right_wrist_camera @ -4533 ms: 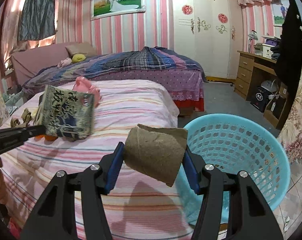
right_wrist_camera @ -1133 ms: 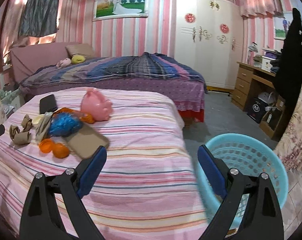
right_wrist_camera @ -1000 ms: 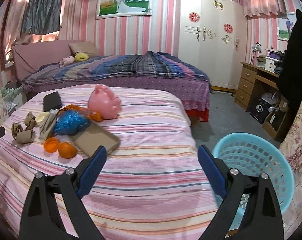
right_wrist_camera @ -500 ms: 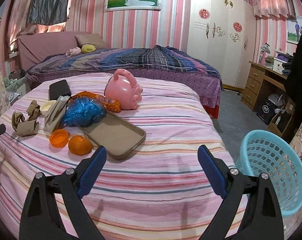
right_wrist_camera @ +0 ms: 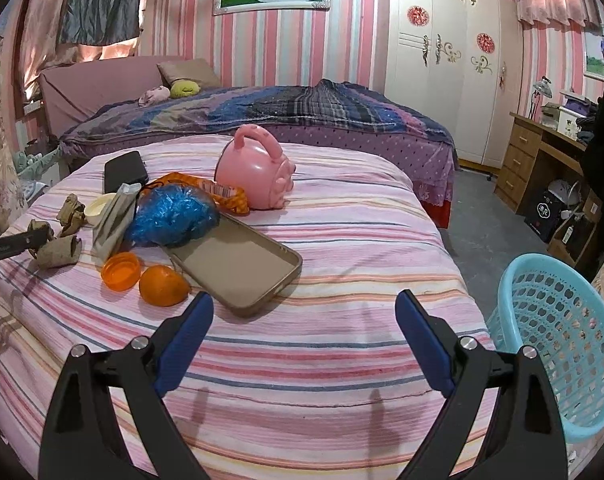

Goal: Collect trash
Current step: 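Move both tools back over the bed toward the remaining items, then grasp the orange with the right tool while the left tool grasps a brown tube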

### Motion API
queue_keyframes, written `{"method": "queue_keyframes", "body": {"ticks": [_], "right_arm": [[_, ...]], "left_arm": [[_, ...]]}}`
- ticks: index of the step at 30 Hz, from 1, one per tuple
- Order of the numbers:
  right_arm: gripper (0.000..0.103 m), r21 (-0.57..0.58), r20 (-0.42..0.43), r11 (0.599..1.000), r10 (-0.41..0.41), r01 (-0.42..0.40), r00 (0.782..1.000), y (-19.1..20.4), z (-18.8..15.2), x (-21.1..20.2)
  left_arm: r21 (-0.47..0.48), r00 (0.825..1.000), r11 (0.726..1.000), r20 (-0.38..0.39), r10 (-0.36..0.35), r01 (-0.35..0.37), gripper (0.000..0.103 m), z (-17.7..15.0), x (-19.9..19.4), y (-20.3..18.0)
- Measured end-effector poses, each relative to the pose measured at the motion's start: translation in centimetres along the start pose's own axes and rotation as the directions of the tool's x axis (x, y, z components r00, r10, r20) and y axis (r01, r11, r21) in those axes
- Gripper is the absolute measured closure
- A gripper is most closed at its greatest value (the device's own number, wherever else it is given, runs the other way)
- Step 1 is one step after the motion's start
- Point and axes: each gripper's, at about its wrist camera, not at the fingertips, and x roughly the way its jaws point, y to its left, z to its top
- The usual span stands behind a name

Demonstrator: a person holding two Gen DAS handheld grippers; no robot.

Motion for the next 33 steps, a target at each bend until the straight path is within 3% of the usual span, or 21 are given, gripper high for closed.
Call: {"method": "queue_keyframes", "body": {"ticks": [9,17,25,33], "right_arm": [[0.013,-0.017,-0.001,1.0,-0.011,0.011,1.0,0.7,0.1,0.0],[0.013,-0.049,-0.034,0.998,0.037,-0.039,0.999,3.3,0.5,0.6],[0.015,-0.102,-0.097,0.991,0.079,-0.089,0.992,6.6,1.1,2.5],[0.036,-0.129,-0.176,0.979,0.136,-0.159,0.975,8.6,1.2,4.3]], "left_arm": [[0.041,0.995,0.996,0.06,0.075,-0.078,0.066,-1.2,-2.4,0.2],[0.027,0.973,0.98,0.131,0.19,-0.195,0.066,-2.4,-4.2,2.1],[-0.019,0.985,0.99,0.093,0.144,-0.143,0.073,-2.6,-3.4,3.4],[-0.026,0.986,0.989,0.083,0.145,-0.144,0.073,-2.8,-3.2,3.5]]}}
